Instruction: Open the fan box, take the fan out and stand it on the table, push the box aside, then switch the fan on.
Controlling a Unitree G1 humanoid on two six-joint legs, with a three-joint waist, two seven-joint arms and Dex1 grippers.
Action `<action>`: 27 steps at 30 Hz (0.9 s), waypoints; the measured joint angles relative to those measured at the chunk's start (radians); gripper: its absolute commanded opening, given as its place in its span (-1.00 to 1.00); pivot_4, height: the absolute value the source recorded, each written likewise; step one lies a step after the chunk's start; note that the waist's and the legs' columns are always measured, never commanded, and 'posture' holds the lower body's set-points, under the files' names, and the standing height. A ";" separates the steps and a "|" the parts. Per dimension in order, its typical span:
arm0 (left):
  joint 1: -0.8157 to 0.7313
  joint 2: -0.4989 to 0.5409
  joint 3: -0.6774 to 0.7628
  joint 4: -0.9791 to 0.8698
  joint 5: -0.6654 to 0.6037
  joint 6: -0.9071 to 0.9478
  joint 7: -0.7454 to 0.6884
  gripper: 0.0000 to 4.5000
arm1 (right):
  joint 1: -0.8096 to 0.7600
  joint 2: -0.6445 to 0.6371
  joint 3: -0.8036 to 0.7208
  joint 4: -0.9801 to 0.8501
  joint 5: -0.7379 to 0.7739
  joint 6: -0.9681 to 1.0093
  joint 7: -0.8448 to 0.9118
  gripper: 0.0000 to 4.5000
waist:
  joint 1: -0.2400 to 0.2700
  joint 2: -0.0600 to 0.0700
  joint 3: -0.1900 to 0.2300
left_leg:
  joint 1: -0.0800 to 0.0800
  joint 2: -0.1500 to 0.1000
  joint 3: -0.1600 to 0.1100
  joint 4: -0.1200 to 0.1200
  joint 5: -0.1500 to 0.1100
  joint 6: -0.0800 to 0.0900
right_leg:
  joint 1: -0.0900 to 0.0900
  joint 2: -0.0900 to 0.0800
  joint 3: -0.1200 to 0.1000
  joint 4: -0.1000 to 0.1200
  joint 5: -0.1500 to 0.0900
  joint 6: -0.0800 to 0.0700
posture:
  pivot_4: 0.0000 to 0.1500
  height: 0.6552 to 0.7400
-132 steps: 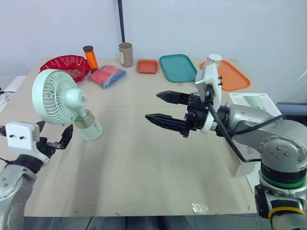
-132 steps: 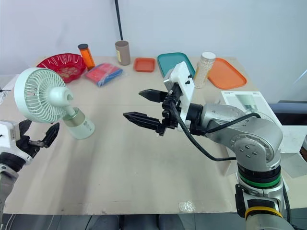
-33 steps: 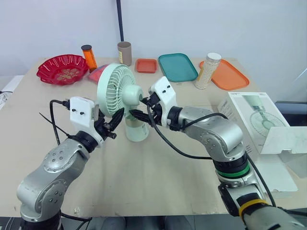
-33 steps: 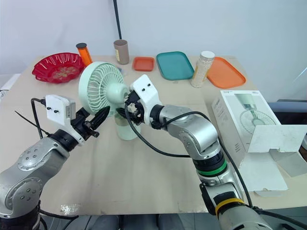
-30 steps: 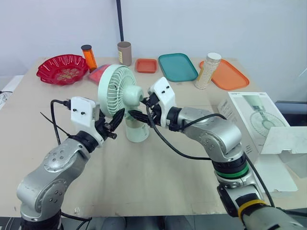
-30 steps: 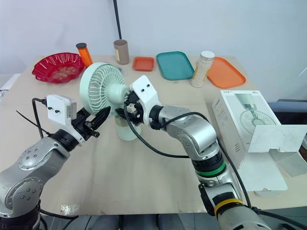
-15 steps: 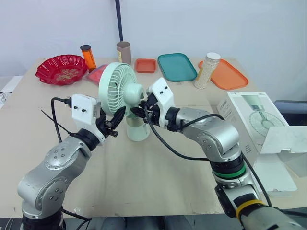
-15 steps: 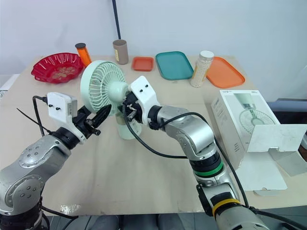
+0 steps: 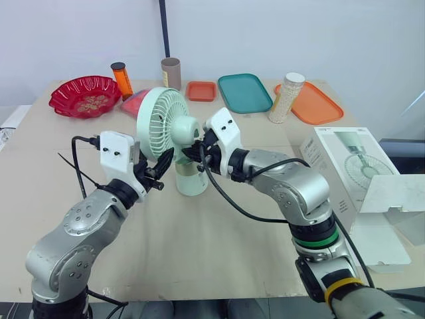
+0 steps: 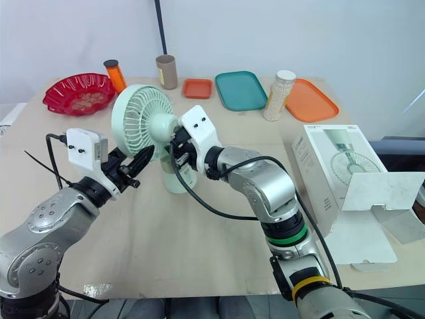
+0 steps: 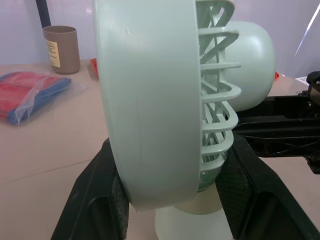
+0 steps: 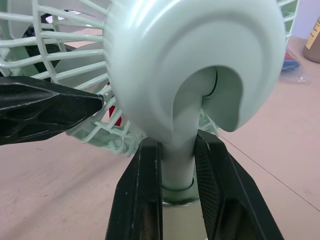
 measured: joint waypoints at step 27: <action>0.055 0.061 0.168 -0.037 -0.135 -0.031 -0.023 0.98 | 0.002 0.024 0.004 0.021 -0.003 0.024 0.010 -0.85 | -0.003 0.000 0.000 | 0.000 0.001 0.000 0.000 0.000 0.000 | -0.001 0.000 0.000 0.000 0.000 0.000 | 1.00 1.00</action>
